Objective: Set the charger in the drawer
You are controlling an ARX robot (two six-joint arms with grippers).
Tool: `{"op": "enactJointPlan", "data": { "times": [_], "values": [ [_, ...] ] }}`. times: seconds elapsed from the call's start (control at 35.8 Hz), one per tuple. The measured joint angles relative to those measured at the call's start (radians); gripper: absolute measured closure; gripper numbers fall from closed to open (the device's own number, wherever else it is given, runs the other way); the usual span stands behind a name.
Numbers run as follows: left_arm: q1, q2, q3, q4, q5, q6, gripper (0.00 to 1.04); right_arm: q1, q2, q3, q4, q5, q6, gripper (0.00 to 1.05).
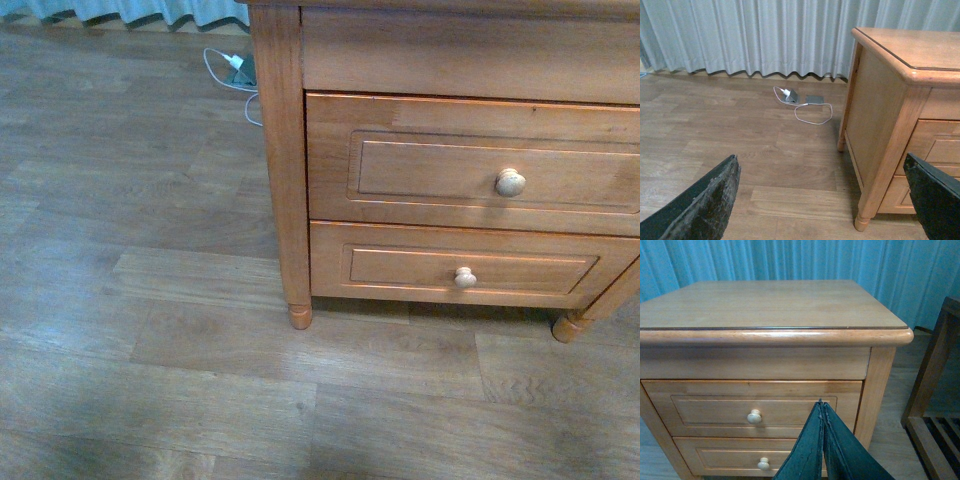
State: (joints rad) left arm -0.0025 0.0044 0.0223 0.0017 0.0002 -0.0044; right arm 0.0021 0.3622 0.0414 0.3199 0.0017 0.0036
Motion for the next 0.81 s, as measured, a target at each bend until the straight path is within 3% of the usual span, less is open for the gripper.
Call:
{"op": "enactJointPlan", "data": {
  "times": [0.64,0.73,0.81],
  "values": [
    [0.0,0.0,0.0,0.0,0.0,0.0,0.06,0.0,-0.195,-0.036,-0.149,0.0,0.0,1.03],
    [0.0,0.0,0.0,0.0,0.0,0.0,0.06,0.0,-0.299,-0.035,-0.291,-0.001,-0.001,1.03],
    [0.0,0.0,0.0,-0.001,0.0,0.0,0.06,0.0,-0.356,-0.035,-0.314,0.0,0.0,1.03]
  ]
}}
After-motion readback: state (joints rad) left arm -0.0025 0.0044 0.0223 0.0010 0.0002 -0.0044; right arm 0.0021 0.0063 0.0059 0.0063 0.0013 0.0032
